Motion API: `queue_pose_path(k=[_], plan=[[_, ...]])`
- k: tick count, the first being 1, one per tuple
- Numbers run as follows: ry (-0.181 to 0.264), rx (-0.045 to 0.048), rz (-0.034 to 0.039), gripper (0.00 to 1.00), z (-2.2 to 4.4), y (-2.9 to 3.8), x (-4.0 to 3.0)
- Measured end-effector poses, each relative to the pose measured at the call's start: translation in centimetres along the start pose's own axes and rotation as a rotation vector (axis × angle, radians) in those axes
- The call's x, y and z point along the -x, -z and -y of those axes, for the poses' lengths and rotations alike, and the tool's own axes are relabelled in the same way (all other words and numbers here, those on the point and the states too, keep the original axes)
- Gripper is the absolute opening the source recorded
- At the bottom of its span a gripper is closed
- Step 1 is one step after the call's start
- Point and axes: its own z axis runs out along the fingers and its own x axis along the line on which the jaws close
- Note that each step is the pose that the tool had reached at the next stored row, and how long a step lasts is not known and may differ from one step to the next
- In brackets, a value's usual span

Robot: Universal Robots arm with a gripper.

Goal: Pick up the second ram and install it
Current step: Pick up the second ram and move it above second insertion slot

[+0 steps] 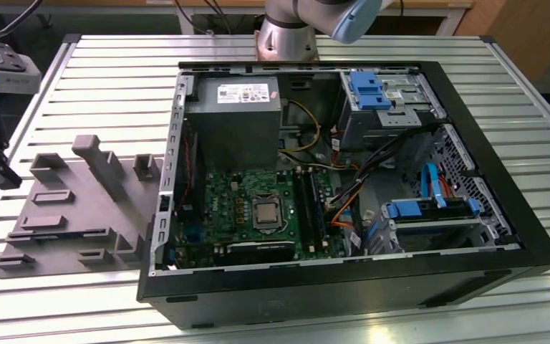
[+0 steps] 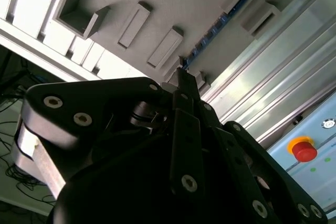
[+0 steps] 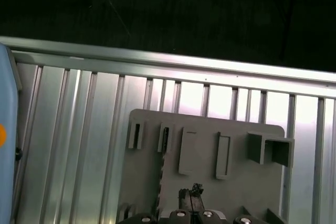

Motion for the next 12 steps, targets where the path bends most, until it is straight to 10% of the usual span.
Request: queue_pose_path(k=[12], plan=[[0.004, 0.0005, -0.0001, 0.11, 0.07, -0.56, -0.02]])
